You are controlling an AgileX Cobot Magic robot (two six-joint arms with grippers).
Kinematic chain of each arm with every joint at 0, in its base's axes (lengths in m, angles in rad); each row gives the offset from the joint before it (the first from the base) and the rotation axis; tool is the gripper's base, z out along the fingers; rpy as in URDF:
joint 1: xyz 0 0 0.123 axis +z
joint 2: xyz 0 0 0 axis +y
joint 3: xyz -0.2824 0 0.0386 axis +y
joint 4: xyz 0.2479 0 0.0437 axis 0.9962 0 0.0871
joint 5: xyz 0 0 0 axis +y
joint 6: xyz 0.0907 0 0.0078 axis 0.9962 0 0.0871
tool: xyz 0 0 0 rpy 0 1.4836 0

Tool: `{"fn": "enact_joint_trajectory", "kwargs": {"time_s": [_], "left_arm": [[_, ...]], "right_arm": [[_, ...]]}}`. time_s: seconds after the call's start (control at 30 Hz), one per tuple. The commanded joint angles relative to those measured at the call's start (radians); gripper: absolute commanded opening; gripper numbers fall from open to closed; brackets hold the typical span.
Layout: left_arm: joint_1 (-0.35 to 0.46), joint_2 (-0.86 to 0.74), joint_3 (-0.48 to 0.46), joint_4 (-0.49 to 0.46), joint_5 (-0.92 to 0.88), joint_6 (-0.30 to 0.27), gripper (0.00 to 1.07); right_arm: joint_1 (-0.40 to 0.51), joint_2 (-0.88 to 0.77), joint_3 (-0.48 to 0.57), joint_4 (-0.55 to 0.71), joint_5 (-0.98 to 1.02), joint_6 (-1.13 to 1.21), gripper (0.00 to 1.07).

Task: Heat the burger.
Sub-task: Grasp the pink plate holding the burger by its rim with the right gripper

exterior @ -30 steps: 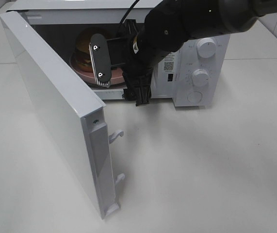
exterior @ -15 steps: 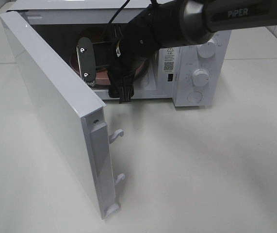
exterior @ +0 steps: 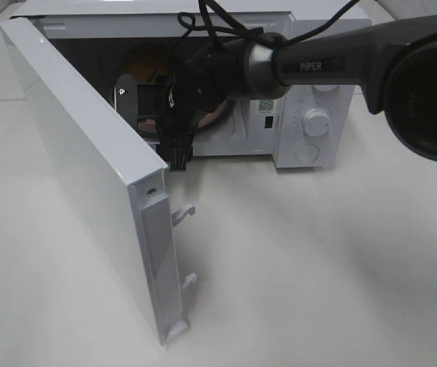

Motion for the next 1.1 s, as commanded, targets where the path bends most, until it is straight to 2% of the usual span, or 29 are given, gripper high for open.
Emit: {"fn": "enact_joint_trajectory", "kwargs": {"time_s": [0.03,0.37,0.43,0.53,0.6,0.63,0.7,0.73,0.77,1.1], "left_arm": [[0.001,-0.013,0.001,-0.001,0.000,-0.008,0.98],[0.001,-0.013,0.001,0.001,0.000,-0.008,0.98],[0.001,-0.013,0.001,0.001,0.000,-0.008,0.98],[0.001,-0.013,0.001,0.001,0.000,-0.008,0.98],[0.001,-0.013,0.001,0.001,0.000,-0.008,0.98],[0.001,-0.013,0.001,0.001,0.000,-0.008,0.98],[0.001,-0.013,0.001,0.001,0.000,-0.008,0.98],[0.001,-0.013,0.001,0.001,0.000,-0.008,0.98],[0.001,-0.013,0.001,0.001,0.000,-0.008,0.98],[0.001,-0.013,0.001,0.001,0.000,-0.008,0.98]], "right_arm": [[-0.004,0.010,-0.009,0.014,-0.005,0.008,0.77],[-0.004,0.013,-0.009,0.032,-0.014,0.018,0.72],[-0.004,0.013,-0.009,0.032,-0.003,0.029,0.56],[-0.004,0.013,-0.009,0.032,0.002,0.029,0.50],[-0.004,0.013,-0.009,0.032,0.009,0.040,0.24],[-0.004,0.013,-0.009,0.032,0.009,0.040,0.24],[-0.004,0.013,-0.009,0.032,0.012,0.065,0.06],[-0.004,0.013,-0.009,0.032,0.012,0.065,0.06],[-0.004,0.013,-0.009,0.033,0.027,0.071,0.00],[0.005,-0.007,-0.002,0.051,0.105,0.069,0.00]]}}
